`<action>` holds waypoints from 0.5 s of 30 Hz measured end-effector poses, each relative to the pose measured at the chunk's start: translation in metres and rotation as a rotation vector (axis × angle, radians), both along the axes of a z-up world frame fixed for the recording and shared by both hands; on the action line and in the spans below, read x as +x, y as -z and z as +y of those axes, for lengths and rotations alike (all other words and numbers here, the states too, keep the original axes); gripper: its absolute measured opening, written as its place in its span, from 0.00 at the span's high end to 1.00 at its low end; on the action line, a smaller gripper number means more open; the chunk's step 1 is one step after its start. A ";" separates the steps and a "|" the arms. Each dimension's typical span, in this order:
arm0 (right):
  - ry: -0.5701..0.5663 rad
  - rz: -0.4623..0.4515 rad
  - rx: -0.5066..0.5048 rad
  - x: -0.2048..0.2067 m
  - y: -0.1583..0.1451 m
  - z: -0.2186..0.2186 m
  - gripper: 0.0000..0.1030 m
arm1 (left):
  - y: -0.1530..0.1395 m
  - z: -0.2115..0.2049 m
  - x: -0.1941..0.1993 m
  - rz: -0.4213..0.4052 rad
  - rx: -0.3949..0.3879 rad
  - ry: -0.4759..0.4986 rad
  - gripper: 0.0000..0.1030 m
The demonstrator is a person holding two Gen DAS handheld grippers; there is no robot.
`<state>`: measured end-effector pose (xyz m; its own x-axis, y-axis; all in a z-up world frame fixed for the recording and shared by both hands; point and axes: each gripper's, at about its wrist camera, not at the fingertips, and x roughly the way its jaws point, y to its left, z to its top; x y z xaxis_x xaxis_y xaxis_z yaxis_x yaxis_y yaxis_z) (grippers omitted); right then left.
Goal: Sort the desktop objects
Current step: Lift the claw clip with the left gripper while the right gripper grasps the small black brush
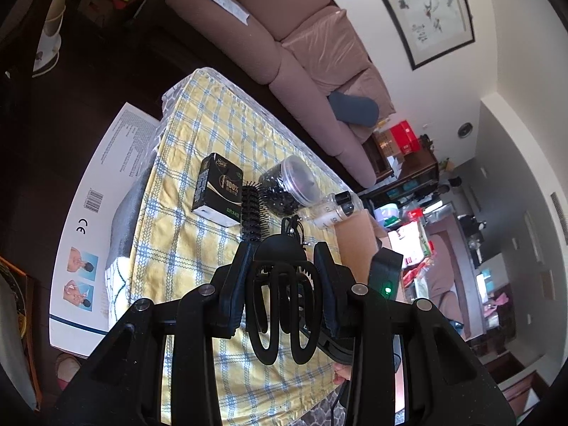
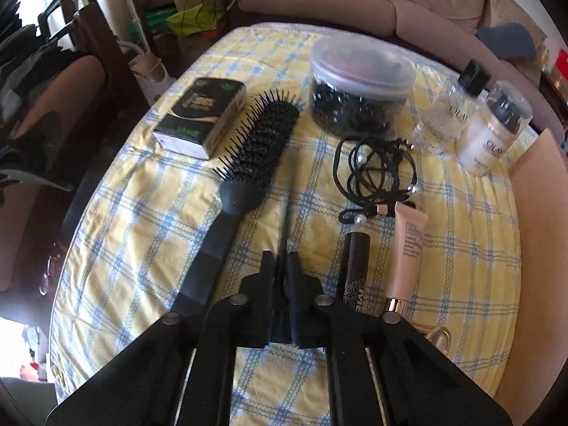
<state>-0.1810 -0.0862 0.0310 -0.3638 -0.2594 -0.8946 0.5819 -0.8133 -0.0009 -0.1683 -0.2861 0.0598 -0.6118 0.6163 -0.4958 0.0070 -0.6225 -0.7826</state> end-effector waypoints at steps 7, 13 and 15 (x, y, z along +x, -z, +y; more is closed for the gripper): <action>0.004 -0.002 -0.132 0.021 -0.031 0.016 0.95 | -0.004 0.009 0.002 0.013 -0.005 0.014 0.68; 0.018 -0.027 -0.117 0.016 -0.031 0.017 0.86 | -0.002 0.011 0.008 0.009 0.033 -0.003 0.68; 0.020 -0.031 -0.101 0.010 -0.023 0.009 0.72 | -0.003 0.011 0.009 0.012 0.030 -0.004 0.68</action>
<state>-0.1705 -0.0767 0.0542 -0.3419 -0.3420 -0.8753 0.5641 -0.8196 0.0999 -0.1590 -0.2747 0.0629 -0.6203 0.6284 -0.4695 -0.0003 -0.5987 -0.8010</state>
